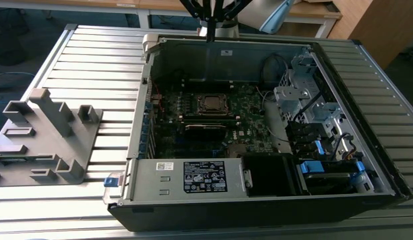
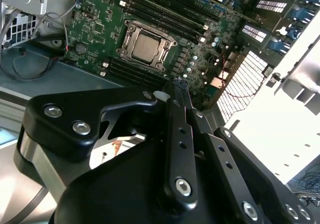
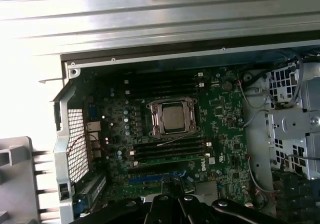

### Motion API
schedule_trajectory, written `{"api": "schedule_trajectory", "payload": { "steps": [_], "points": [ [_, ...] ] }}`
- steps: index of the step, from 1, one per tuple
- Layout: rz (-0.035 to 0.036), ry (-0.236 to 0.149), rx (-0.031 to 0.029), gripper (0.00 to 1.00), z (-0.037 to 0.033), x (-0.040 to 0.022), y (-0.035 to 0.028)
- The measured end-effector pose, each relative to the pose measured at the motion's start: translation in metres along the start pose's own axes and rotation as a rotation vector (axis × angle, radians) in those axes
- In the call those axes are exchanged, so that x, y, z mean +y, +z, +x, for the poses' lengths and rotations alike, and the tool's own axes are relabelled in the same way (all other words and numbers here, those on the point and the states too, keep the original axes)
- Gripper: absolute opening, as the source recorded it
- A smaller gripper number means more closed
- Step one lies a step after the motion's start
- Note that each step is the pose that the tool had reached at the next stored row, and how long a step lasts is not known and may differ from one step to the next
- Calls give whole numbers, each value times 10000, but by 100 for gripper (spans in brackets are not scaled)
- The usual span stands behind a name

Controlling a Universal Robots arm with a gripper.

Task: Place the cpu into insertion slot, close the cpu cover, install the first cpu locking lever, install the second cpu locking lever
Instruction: 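Install the second cpu locking lever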

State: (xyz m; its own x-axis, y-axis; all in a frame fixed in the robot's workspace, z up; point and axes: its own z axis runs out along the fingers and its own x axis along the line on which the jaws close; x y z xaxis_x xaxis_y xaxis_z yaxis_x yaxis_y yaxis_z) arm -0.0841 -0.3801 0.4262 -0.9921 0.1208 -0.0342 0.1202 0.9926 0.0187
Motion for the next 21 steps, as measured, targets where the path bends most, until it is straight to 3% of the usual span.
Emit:
{"api": "schedule_trajectory", "payload": {
  "steps": [21],
  "points": [
    [0,0,0,10,3,-1,80]
  ]
}}
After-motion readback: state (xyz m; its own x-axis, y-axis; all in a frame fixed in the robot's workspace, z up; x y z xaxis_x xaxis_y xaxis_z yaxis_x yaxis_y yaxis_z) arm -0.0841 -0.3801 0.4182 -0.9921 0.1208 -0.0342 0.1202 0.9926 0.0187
